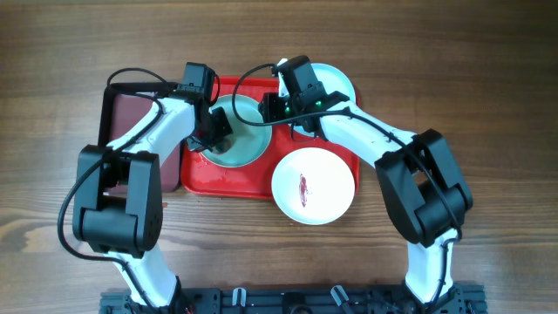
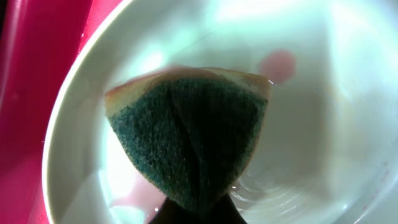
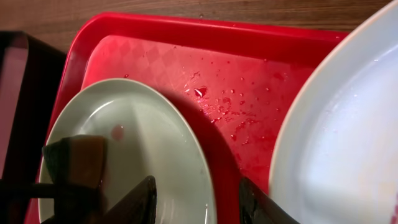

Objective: Clean dirty plates on tray and stack at the side
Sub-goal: 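Scrub the held plate's surface with the sponge in the left gripper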

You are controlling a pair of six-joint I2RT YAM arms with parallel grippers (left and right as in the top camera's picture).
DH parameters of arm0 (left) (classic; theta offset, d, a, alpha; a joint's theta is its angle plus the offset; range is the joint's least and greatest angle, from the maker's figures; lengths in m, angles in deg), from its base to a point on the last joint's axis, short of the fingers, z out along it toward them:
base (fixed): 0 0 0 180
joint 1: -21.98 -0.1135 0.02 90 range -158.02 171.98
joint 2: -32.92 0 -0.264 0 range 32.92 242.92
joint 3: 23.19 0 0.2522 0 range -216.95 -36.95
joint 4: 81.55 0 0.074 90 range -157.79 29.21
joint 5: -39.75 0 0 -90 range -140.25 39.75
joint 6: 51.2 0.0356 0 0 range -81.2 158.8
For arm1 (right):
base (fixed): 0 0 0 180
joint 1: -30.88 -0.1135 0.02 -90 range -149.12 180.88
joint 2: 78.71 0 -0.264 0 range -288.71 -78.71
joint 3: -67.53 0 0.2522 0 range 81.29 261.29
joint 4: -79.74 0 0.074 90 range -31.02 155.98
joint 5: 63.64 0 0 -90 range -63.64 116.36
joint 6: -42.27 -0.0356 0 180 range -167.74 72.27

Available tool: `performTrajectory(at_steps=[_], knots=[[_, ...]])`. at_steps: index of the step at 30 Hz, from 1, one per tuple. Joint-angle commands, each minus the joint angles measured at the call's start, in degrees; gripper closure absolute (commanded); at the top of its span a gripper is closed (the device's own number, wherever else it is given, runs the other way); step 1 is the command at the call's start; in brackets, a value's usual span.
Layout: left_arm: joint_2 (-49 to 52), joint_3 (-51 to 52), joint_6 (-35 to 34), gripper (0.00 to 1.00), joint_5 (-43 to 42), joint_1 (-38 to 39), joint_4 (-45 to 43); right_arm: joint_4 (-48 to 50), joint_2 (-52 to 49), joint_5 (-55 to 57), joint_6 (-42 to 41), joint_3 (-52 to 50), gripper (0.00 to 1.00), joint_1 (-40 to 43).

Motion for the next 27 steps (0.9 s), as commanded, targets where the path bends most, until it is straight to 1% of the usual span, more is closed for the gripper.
performTrajectory(at_steps=[1,3,4,5,8,10,12,13,14,15,17,21,22,24,27], knots=[[2.16,2.25,-0.98,0.96,2.29,0.24,-0.22,-0.11,-3.21,0.33,2.86,1.01,0.57,-0.5],[2.19,2.25,-0.98,0.95,2.32,0.24,-0.22,-0.59,-4.31,0.28,2.8,1.01,0.59,-0.48],[2.19,2.25,-0.98,0.94,2.32,0.24,-0.22,-0.85,-4.55,0.28,2.78,1.01,0.63,-0.5],[2.16,2.25,-0.98,0.92,2.32,0.24,-0.24,-1.18,-4.57,0.28,2.32,1.01,0.67,-0.5],[2.19,2.25,-0.98,0.91,2.34,0.24,-0.46,-2.62,-4.57,0.44,0.63,1.01,0.88,-0.5],[2.16,2.25,-0.92,0.83,4.09,0.24,-0.44,-4.22,-4.57,0.48,-1.36,1.01,0.95,-0.5],[2.16,2.25,0.2,0.81,6.43,0.24,-0.44,-6.16,-4.57,0.37,-4.04,1.01,0.95,-0.5],[2.16,2.25,1.68,0.87,6.78,0.24,-0.48,-6.69,-4.57,-0.26,-4.37,1.01,0.96,-0.5],[2.16,2.25,3.48,0.96,7.06,0.24,-0.72,-7.19,-4.57,-1.05,-5.16,1.01,0.96,-0.5],[2.16,2.25,5.46,0.96,7.04,0.24,-1.07,-8.44,-4.57,-1.9,-7.15,1.01,0.96,-0.5],[2.16,2.25,13.9,0.96,7.02,0.26,-2.84,-11.63,-4.57,-3.48,-10.36,1.01,0.96,-0.5],[2.16,2.25,26.53,0.96,6.75,0.31,-6.38,-14.14,-4.57,-5.09,-11.1,1.01,0.96,-0.5],[2.16,2.25,27.65,0.96,5.97,0.33,-6.91,-14.12,-4.57,-5.09,-11.1,1.01,0.96,-0.5],[2.16,2.25,28.81,0.96,0.37,0.33,-7.61,-13.99,-4.57,-5.09,-11.08,1.01,0.96,-0.5],[2.16,2.25,29.49,0.96,-12.92,0.31,-7.72,-13.66,-4.57,-5.07,-11.06,1.01,0.96,-0.5]])
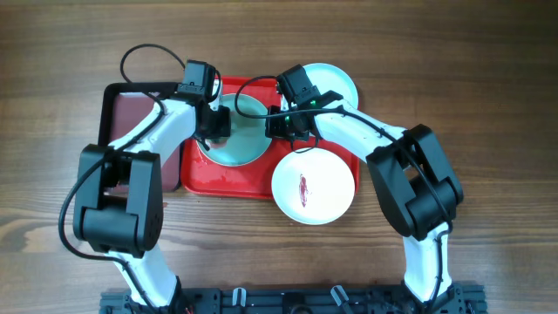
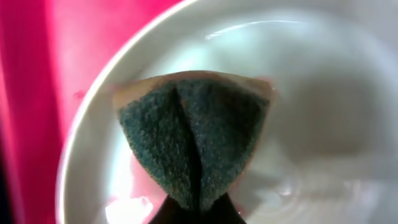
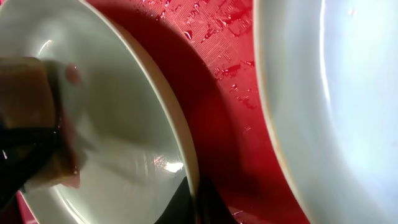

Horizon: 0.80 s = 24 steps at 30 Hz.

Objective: Clean dirty plates on tray and stack at the side
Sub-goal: 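Scrub the held plate's surface with the sponge in the left gripper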

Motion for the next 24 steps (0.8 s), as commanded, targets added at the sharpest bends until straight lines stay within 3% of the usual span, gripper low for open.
performTrajectory(at_steps=[1,3,7,11,14,19,24], knots=[[2.16,1.4,3.61,0.96,-17.84,0.07,0.04,-1.09,-1.29,-0.46,-0.39,-1.05,0.96,-0.11],[2.16,1.38,-2.21,0.96,-21.35,0.07,0.33,-1.11,-1.29,-0.48,-0.11,-1.05,0.96,-0.11],[2.16,-0.9,-19.71,0.96,-17.99,-1.53,6.86,-1.05,-1.29,-1.33,0.96,-1.05,0.96,-0.15],[2.16,-5.49,-23.3,0.96,-8.04,-1.6,13.88,-0.9,-1.29,-1.33,1.05,-1.05,0.96,-0.44],[2.16,-7.17,-24.33,0.96,0.94,-1.66,16.72,-0.87,-1.29,-1.33,1.05,-1.05,0.96,-0.44],[4.04,-7.17,-23.8,0.96,4.76,-2.21,15.54,-0.85,-1.29,-1.33,1.07,-1.03,0.96,-0.44],[9.14,-7.17,-16.46,0.96,-0.98,-1.9,10.1,-0.74,-1.29,-1.36,1.09,-1.05,0.96,-0.44]])
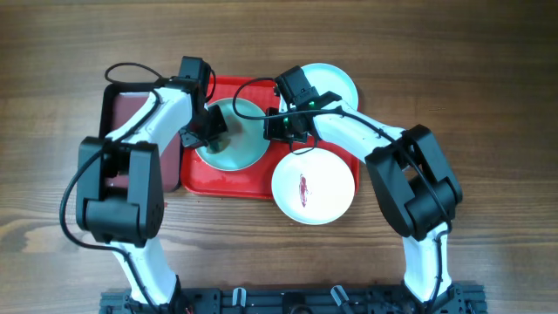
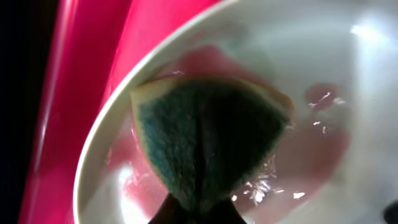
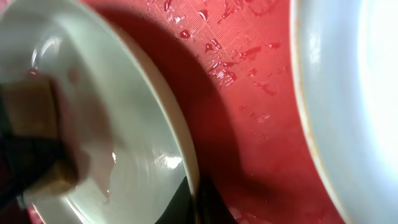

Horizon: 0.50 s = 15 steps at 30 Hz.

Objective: Clean dirty plates on tray and stack at the side
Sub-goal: 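Scrub the held plate's surface with the sponge in the left gripper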

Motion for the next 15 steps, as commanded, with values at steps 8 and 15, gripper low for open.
performTrajectory(at_steps=[8,15], knots=[[6.91,-0.39,12.46,0.96,-14.16,3.82,-9.55,-0.5,-1.29,0.09,0.68,-1.03,0.96,-0.09],[6.91,-0.37,17.84,0.96,-19.71,6.75,-2.64,-0.28,-1.29,0.09,1.6,-1.01,0.96,-0.09]])
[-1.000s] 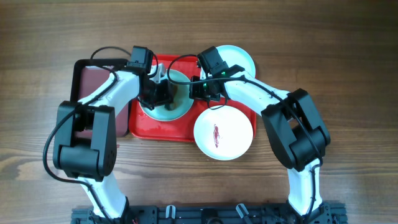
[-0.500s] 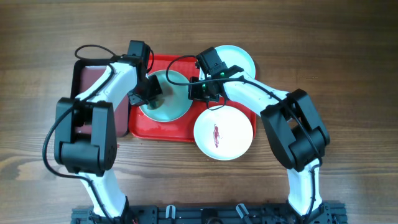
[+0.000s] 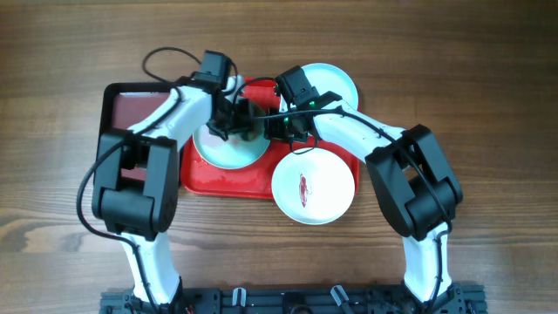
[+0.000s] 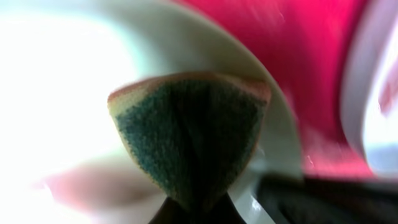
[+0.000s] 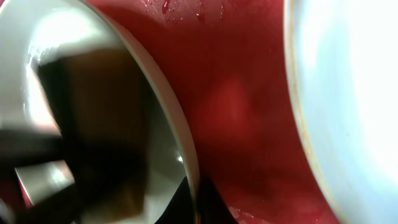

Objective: Clean dirty plates on tray and stack at the side
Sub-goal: 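Scrub the held plate's surface with the sponge in the left gripper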

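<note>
A pale green plate (image 3: 220,148) lies on the red tray (image 3: 261,183). My left gripper (image 3: 241,119) is shut on a green-and-yellow sponge (image 4: 189,137), which presses on the plate's right part near its rim (image 4: 273,118). My right gripper (image 5: 194,198) is shut on that plate's right rim (image 5: 181,140), with one finger on each side of the edge. The sponge and left gripper show as a dark blur (image 5: 93,130) in the right wrist view. A white plate with a red stain (image 3: 312,185) sits half off the tray's front right corner.
A clean pale plate (image 3: 336,81) rests at the back right, beside the tray, and shows at the right in the right wrist view (image 5: 348,93). A dark rectangular tray (image 3: 131,109) stands left of the red one. The wooden table (image 3: 488,105) surrounds them.
My left gripper has moved with the sponge from the plate's left part to its right part, close to my right gripper. The right gripper still pinches the plate's rim.
The right gripper stood open around the plate's right rim while the sponge pressed on the plate's left side. It then shut on the rim and has held it since. The sponge was at several spots on the plate, with pink smears showing, and now sits at its right.
</note>
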You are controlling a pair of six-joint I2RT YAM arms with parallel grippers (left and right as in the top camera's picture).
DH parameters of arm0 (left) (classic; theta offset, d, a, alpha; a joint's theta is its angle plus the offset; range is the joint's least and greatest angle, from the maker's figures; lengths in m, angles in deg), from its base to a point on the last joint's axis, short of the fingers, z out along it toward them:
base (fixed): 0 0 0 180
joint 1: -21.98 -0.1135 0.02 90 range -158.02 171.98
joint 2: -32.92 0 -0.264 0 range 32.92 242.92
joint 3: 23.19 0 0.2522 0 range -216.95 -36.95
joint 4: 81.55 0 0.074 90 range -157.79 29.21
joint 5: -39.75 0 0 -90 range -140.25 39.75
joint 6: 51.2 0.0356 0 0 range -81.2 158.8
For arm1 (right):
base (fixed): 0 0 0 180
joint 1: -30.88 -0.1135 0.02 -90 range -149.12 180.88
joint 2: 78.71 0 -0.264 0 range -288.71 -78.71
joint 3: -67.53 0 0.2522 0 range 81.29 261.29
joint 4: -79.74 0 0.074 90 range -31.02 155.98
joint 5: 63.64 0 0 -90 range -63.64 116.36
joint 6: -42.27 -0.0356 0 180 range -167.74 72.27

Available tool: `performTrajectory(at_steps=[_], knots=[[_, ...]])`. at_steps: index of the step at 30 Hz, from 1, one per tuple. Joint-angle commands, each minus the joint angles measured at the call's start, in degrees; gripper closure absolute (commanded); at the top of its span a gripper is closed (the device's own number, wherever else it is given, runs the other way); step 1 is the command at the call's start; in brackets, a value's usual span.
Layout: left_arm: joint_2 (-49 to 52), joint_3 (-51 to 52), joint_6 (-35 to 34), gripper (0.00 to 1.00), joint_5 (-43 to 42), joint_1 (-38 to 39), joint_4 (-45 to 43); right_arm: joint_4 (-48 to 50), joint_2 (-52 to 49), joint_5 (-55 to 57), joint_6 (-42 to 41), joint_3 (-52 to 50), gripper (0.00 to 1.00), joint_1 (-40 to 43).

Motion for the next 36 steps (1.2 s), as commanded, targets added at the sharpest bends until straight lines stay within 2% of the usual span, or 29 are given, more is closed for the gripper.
performTrajectory(at_steps=[1,5,10,13,17,23,28,31,33,36], knots=[[3.56,1.64,6.03,0.96,-4.33,0.92,6.29,-0.2,-1.29,0.13,1.64,-1.03,0.96,-0.09],[3.56,1.62,6.49,0.96,-2.01,-0.11,13.53,-0.04,-1.29,0.11,1.66,-1.01,0.96,-0.09],[3.56,1.64,6.43,0.96,14.03,-2.03,19.26,-0.04,-1.29,0.09,1.9,-1.03,0.96,-0.09],[3.56,1.64,4.79,0.96,24.57,-3.28,19.37,-0.04,-1.29,0.09,1.88,-1.03,0.96,-0.09],[3.56,1.64,-2.73,0.96,33.51,-3.76,13.27,0.02,-1.29,0.11,1.88,-1.01,0.96,-0.09],[3.56,1.64,-9.33,0.96,33.66,-2.73,4.02,0.0,-1.29,0.09,1.88,-1.03,0.96,-0.09],[3.56,1.64,-9.25,0.96,31.12,0.22,-2.25,0.0,-1.29,0.09,1.9,-1.01,0.96,-0.09],[3.56,1.64,-6.86,0.96,24.28,2.4,-4.72,0.02,-1.29,0.11,1.88,-1.03,0.96,-0.09],[3.56,1.64,-2.16,0.96,16.57,4.13,-5.64,0.15,-1.29,0.11,1.9,-1.03,0.96,-0.09],[3.56,1.62,2.21,0.96,10.6,6.51,-5.01,0.15,-1.29,0.11,1.92,-1.03,0.96,-0.09]])
